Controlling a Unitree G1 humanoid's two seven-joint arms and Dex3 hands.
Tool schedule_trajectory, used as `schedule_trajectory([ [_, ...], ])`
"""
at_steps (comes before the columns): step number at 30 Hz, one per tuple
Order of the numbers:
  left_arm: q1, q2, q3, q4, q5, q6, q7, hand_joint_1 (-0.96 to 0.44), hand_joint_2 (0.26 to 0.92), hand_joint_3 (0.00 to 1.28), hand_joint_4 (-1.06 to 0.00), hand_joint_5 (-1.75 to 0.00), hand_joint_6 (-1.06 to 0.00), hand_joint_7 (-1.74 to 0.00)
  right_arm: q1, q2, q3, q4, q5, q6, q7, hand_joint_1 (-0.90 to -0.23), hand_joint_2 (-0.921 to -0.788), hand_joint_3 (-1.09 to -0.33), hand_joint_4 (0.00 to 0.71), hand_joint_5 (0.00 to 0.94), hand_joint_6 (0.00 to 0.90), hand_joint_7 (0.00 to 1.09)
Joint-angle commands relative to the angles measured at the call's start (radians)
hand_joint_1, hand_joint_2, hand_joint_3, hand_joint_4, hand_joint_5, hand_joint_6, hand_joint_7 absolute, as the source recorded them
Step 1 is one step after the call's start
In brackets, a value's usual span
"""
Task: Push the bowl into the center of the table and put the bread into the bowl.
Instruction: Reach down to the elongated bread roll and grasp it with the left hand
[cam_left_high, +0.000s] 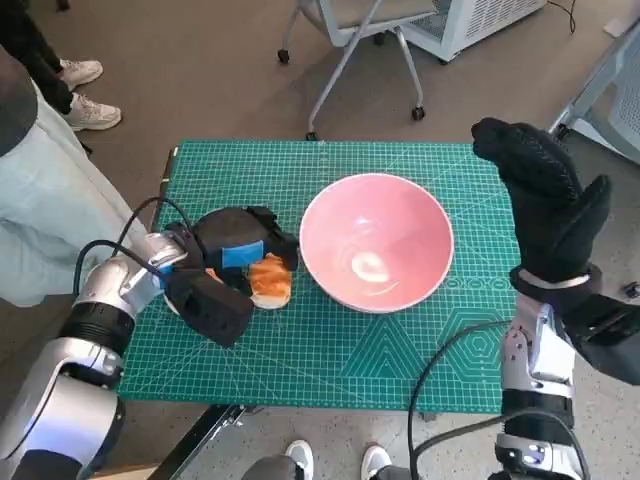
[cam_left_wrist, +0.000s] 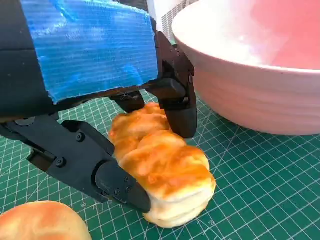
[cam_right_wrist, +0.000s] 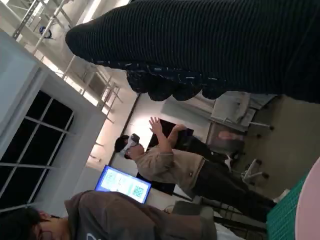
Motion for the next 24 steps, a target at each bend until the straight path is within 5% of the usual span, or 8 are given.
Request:
schedule_trajectory([
  [1,0.035,0.015,0.001,-0.02,-0.009,0.002,-0.03,0.0,0.92,0.05,-0.71,-1.07,-0.66,-1.2,0.02,-0.006,0.002,0.009,-0.003,0.012,0.001,-0.691,-0.921,-0.737,0.186,0.0,0.152,0.35],
  [24,0.07,0.09,0.081,-0.144,-0.099,-0.017,-0.088,0.0,0.92,0.04,-0.74,-1.04,-0.66,-1.21,0.01,-0.006,0.004,0.022,-0.002,0.008,0.007,-0.691,-0.921,-0.741,0.183,0.0,0.158,0.33],
])
